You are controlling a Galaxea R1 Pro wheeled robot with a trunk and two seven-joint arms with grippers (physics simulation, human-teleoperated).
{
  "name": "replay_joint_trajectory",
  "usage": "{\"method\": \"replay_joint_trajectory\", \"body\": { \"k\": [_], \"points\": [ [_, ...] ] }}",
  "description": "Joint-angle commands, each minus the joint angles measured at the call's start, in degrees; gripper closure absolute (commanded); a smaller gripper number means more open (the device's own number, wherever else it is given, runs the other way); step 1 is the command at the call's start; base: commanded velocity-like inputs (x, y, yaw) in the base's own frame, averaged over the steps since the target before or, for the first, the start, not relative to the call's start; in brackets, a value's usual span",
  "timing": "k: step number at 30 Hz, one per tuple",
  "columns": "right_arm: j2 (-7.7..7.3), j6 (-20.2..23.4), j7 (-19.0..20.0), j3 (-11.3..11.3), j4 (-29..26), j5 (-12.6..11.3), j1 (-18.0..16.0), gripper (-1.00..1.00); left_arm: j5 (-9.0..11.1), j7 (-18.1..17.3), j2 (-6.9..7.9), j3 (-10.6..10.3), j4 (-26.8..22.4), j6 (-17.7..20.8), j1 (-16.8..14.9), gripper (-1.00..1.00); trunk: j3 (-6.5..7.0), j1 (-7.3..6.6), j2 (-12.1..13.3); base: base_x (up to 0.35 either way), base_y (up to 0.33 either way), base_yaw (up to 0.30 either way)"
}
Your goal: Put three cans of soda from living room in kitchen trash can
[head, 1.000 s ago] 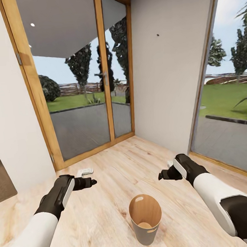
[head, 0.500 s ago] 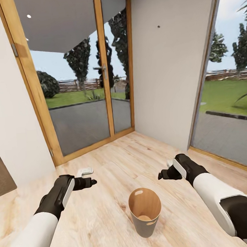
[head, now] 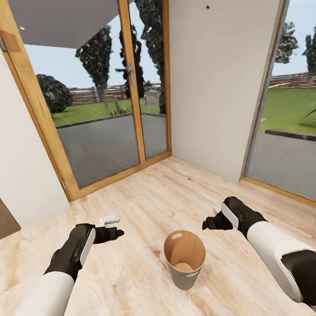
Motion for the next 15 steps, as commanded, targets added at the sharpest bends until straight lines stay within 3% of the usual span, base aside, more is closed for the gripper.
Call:
{"method": "replay_joint_trajectory", "body": {
  "k": [1, 5, 15],
  "points": [
    [0.0, 0.0, 0.0, 0.0, 0.0, -0.01, 0.0, -1.0, 0.01, 0.0, 0.0, -0.01, 0.0, 0.0, 0.0, -1.0, -0.32, 0.02, -0.02, 0.0, 0.0, 0.0],
    [0.0, 0.0, 0.0, 0.01, 0.0, -0.01, 0.0, -1.0, 0.01, 0.03, 0.0, 0.02, 0.0, 0.0, 0.0, -1.0, -1.57, 0.12, -0.08, 0.0, 0.0, 0.0],
    [0.22, 0.0, 0.0, 0.02, 0.06, -0.01, 0.0, -1.0, 0.14, -0.06, 0.0, 0.06, 0.0, 0.0, 0.02, -1.0, -2.49, 0.12, -0.08, 0.008, 0.004, 0.0]
  ]
}}
